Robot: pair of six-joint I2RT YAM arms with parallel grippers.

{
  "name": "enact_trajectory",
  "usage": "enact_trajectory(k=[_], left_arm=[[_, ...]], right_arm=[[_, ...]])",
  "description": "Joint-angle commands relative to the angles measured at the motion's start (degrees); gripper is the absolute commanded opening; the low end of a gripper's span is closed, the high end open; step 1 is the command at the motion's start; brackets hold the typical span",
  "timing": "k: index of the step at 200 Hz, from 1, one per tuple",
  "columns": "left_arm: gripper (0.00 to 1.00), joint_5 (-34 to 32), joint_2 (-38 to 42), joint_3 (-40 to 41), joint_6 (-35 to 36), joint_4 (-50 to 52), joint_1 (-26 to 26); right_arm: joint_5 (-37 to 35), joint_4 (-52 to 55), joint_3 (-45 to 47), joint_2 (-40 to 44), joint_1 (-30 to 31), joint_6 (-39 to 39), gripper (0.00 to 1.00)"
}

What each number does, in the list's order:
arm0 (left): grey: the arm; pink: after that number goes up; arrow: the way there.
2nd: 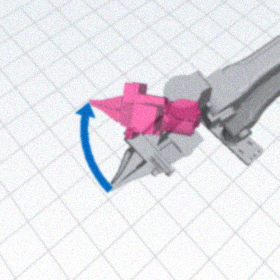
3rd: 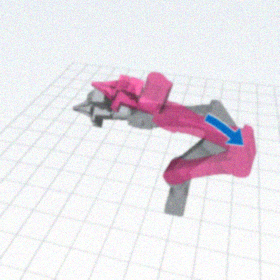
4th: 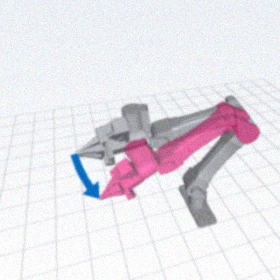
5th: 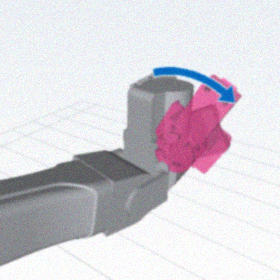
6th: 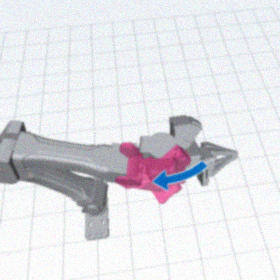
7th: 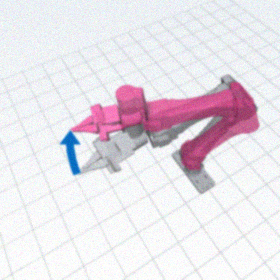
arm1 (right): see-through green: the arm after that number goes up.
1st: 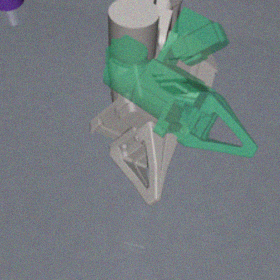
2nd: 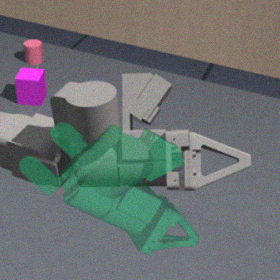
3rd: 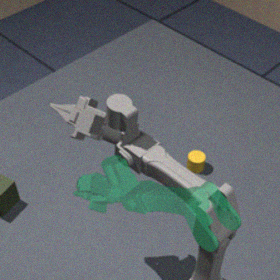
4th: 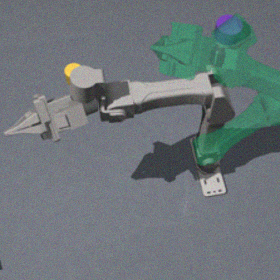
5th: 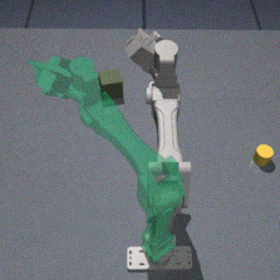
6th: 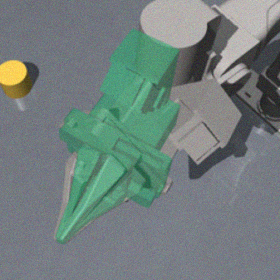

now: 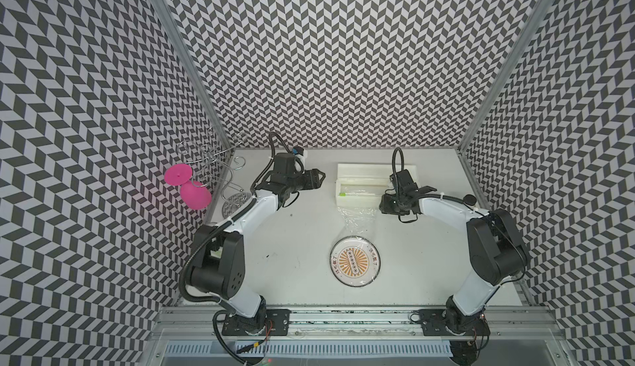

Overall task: Wrap the plate with plastic wrap
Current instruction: Adjust the plastic wrap cutting box at the center of the board, then pick up the plate at the center of the board.

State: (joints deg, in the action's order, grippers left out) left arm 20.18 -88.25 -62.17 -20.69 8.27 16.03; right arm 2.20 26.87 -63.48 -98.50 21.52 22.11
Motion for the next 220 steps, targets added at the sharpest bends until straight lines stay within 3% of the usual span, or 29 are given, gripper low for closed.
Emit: enact_trajectory(k=[1,43,84,105,150,220], left_arm=[[0.7,0.99,5.36,8.84,-1.61,5.53,0.73],[0.68,7.06,20.3,25.32,-9.67,8.0,3.93],[0.68,11.96,27.73,37.14,-23.03,-0.76,14.25],[0.65,12.55,26.95,41.11,-28.98,-8.07,18.34],[0.6,11.62,21.02,43.94,-33.17,-15.84,23.78],[0.53,11.81,15.44,45.33,-33.99,-21.37,25.59]], right_arm=[[-3.35,4.21,1.34,5.59,0.19,-0.43,0.56],[18.48,1.07,11.01,12.73,0.89,2.82,0.6],[23.6,-4.34,15.85,13.11,1.51,5.8,0.61],[24.38,-5.07,15.69,12.17,1.6,5.66,0.62],[26.37,-3.83,18.74,12.4,1.82,4.26,0.63],[32.21,-4.99,28.06,16.74,4.57,5.95,0.63]])
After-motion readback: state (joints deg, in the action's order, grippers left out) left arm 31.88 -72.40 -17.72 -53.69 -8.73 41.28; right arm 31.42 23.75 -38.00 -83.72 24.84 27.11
